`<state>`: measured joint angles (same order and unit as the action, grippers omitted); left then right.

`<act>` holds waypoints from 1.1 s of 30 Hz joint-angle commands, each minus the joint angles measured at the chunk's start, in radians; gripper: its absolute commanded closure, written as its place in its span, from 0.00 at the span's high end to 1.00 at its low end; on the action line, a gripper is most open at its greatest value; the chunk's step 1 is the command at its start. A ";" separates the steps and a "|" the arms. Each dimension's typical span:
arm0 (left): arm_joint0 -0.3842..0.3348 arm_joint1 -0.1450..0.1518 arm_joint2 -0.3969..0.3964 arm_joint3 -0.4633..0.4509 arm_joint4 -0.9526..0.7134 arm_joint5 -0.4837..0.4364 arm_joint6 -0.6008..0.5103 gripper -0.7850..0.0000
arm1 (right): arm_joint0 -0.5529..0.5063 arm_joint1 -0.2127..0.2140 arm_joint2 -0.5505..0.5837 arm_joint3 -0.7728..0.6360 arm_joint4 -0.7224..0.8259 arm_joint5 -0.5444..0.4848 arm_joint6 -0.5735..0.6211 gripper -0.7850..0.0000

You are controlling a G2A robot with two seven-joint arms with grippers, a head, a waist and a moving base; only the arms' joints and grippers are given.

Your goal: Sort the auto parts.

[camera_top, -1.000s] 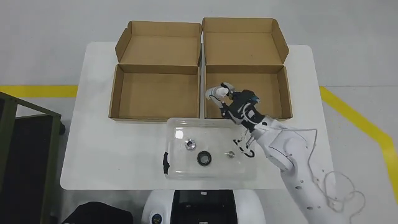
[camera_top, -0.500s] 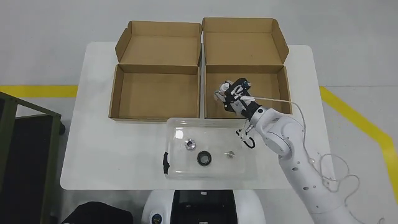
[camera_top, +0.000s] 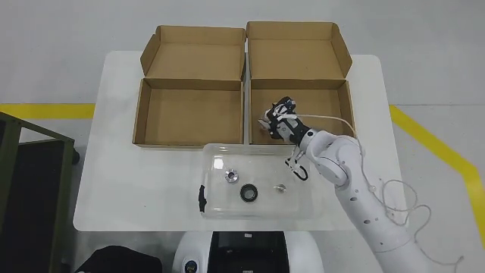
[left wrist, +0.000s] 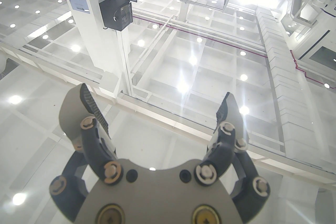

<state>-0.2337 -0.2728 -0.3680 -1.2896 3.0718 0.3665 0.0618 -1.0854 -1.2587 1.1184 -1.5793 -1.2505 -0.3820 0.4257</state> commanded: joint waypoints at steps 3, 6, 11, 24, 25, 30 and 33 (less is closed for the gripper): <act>0.000 0.000 0.000 0.000 0.000 0.000 0.000 1.00 | -0.004 0.002 0.008 -0.027 0.003 -0.004 -0.002 1.00; 0.000 0.000 0.000 0.000 0.000 0.000 0.000 1.00 | -0.026 0.009 0.036 -0.092 -0.002 -0.012 -0.005 1.00; 0.000 0.000 0.000 0.000 0.000 0.000 0.000 1.00 | -0.104 0.027 0.095 -0.262 -0.013 -0.069 0.034 1.00; 0.000 0.000 0.000 0.000 0.000 0.000 0.000 1.00 | -0.352 0.074 0.197 -0.558 -0.019 -0.294 0.181 1.00; 0.000 0.000 0.000 0.000 0.000 0.000 0.000 1.00 | -0.367 0.077 0.203 -0.574 -0.025 -0.305 0.195 1.00; 0.000 0.000 0.000 0.000 0.000 0.000 0.000 1.00 | -0.430 0.091 0.227 -0.622 -0.058 -0.341 0.251 1.00; 0.000 0.000 0.000 0.000 0.000 0.000 0.000 1.00 | -0.457 0.098 0.234 -0.641 -0.085 -0.362 0.286 1.00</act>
<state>-0.2337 -0.2728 -0.3680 -1.2896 3.0718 0.3665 0.0618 -1.5343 -1.1633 1.3510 -2.2156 -1.3273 -0.7367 0.6986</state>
